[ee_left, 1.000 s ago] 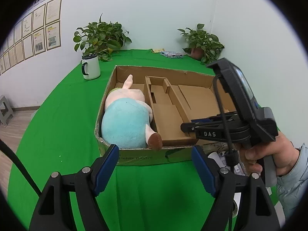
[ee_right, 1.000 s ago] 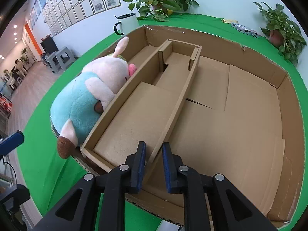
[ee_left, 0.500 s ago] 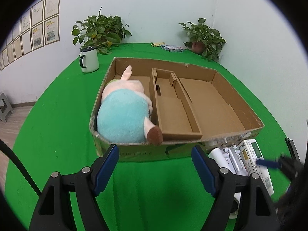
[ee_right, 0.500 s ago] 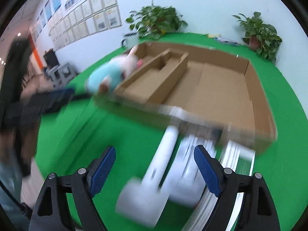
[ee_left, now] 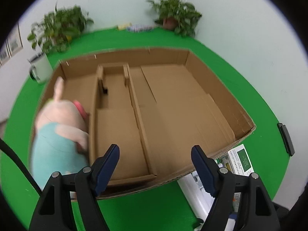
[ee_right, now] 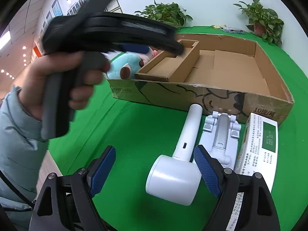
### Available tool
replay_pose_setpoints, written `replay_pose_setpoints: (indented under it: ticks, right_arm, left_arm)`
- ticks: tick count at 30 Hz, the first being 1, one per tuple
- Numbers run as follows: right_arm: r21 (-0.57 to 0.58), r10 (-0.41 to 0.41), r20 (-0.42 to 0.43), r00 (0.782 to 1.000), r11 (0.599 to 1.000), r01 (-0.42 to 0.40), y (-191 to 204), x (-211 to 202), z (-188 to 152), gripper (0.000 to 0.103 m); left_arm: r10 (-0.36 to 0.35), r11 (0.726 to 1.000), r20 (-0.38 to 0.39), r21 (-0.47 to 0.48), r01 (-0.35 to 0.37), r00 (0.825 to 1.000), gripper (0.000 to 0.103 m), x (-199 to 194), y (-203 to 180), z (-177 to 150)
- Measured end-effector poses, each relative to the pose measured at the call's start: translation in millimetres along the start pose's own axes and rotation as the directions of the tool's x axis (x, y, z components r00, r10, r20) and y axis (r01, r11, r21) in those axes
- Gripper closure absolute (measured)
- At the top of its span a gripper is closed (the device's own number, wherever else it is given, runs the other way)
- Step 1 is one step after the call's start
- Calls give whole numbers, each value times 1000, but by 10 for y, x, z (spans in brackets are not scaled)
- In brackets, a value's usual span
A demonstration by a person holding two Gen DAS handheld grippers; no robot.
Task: Organize objects
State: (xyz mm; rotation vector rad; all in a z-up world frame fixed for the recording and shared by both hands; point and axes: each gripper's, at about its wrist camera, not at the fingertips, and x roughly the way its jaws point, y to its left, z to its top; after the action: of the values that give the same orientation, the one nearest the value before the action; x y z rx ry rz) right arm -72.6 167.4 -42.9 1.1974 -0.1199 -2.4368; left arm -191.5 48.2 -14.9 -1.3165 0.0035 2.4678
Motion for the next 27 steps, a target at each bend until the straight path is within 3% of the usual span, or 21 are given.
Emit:
replay_pose_setpoints:
  ticks: [3, 6, 11, 13, 15, 17, 27]
  right_arm:
    - [7, 17, -19, 1000, 1000, -17, -19, 60, -24, 20]
    - [-4, 26, -11, 1000, 1000, -26, -11, 72, -48, 20]
    - [8, 51, -10, 999, 999, -51, -24, 92, -25, 20]
    - [12, 65, -8, 998, 998, -65, -24, 86, -17, 20]
    - [13, 74, -6, 997, 997, -74, -33, 73, -23, 20]
    - [14, 82, -1, 997, 997, -82, -32, 44, -36, 20]
    - [32, 90, 63, 994, 995, -92, -134, -204, -23, 20]
  left_arm:
    - [-17, 998, -77, -60, 12, 997, 31, 205, 45, -84]
    - [-10, 996, -79, -86, 3, 997, 35, 252, 73, -114]
    - [2, 985, -132, -172, -25, 991, 60, 286, 118, -67]
    - [-7, 979, -148, -205, -24, 989, 61, 302, 140, -46]
    - [-20, 970, -162, -242, -20, 987, 63, 317, 157, -27]
    - [-39, 964, -181, -266, -11, 983, 77, 326, 149, -28]
    - [-122, 905, -191, -425, 30, 974, 92, 398, 249, -4]
